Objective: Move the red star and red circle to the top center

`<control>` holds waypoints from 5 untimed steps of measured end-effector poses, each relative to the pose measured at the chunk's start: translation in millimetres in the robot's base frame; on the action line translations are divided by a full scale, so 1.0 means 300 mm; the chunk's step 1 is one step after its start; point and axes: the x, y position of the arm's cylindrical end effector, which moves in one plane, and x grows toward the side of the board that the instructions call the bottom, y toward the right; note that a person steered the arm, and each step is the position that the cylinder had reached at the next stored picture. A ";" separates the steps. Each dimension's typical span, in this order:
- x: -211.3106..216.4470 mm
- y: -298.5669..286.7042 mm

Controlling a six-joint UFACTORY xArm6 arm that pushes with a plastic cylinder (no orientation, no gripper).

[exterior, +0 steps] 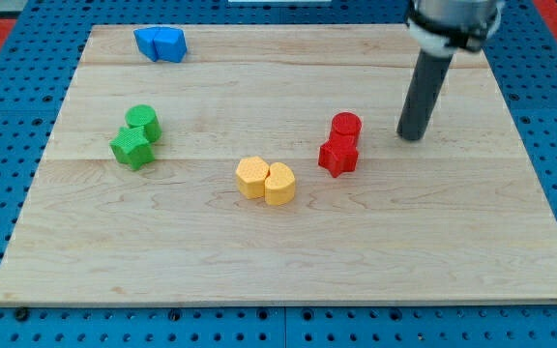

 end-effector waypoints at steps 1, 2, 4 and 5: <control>0.086 -0.110; 0.187 -0.190; -0.098 -0.170; -0.296 -0.109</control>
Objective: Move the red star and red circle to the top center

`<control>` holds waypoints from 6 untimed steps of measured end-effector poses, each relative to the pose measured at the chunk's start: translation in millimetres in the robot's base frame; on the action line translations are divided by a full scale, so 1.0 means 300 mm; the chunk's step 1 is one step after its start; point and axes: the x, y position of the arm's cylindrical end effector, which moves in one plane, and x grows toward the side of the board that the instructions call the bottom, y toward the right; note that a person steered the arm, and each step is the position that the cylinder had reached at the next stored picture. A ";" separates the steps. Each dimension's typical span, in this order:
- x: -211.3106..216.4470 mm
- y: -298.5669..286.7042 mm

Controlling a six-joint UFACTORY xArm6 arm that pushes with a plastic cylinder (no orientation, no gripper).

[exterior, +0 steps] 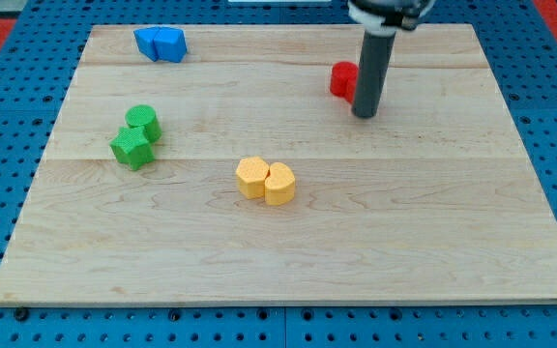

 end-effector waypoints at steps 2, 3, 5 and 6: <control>-0.229 -0.076; -0.160 -0.024; -0.307 0.373; -0.303 0.082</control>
